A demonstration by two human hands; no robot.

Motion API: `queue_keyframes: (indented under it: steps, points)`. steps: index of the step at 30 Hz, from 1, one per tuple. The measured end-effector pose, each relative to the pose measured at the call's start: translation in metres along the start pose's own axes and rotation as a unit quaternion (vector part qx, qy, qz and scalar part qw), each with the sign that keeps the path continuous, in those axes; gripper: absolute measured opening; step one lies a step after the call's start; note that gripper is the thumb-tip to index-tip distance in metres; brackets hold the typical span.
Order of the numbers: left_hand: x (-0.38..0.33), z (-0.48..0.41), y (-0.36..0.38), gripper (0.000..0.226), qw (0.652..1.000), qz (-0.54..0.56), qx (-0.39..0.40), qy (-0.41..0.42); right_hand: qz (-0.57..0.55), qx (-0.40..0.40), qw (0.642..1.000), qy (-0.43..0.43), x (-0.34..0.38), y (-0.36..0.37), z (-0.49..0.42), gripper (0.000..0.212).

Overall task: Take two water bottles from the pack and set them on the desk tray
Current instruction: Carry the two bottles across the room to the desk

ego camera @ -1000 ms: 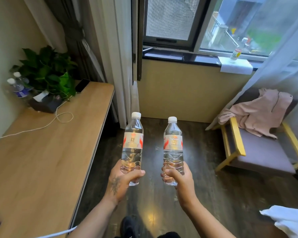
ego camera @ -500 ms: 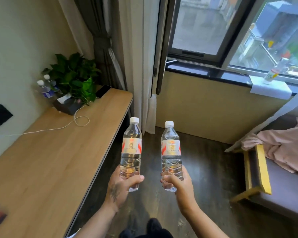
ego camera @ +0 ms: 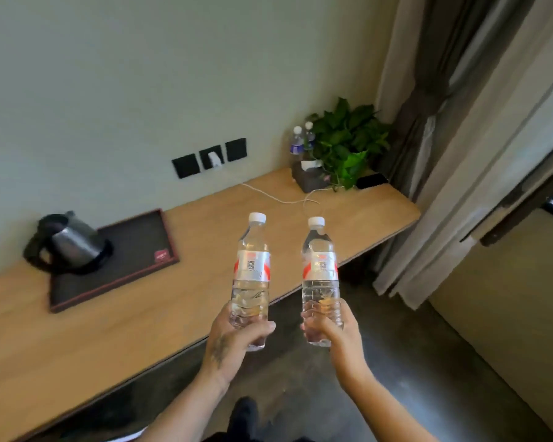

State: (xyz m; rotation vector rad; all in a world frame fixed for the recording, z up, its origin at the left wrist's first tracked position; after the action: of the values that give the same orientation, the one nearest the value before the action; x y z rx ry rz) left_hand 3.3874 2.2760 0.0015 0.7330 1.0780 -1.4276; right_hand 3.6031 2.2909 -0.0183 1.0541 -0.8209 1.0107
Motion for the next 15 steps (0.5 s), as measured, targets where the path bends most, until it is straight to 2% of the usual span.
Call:
queue_keyframes:
  steps: [4, 9, 15]
  points:
    - [0.019, 0.016, -0.048, 0.067, 0.993, 0.048, -0.100, -0.025, 0.031, 0.087, 0.995, 0.037, -0.017, 0.050, -0.018, 0.055]
    - [0.042, 0.026, -0.097, 0.068, 0.977, 0.089, -0.188, -0.051, 0.047, 0.168, 0.983, 0.061, -0.031, 0.106, -0.027, 0.067]
    - [0.054, 0.019, -0.132, 0.066, 0.963, 0.122, -0.232, -0.062, 0.030, 0.212, 0.973, 0.080, -0.043, 0.155, -0.033, 0.073]
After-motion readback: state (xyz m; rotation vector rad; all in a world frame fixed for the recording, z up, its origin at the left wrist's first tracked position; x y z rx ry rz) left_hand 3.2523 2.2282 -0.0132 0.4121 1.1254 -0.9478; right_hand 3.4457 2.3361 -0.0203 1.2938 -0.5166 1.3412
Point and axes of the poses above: each hand's wrist, its own z-axis away from the middle knuckle, its own y-axis out of the palm, x = y × z, the point moved 2 cm from there along -z, towards the middle knuckle, and after that the axes turned 11 degrees about -z, right-handed, at the moved point
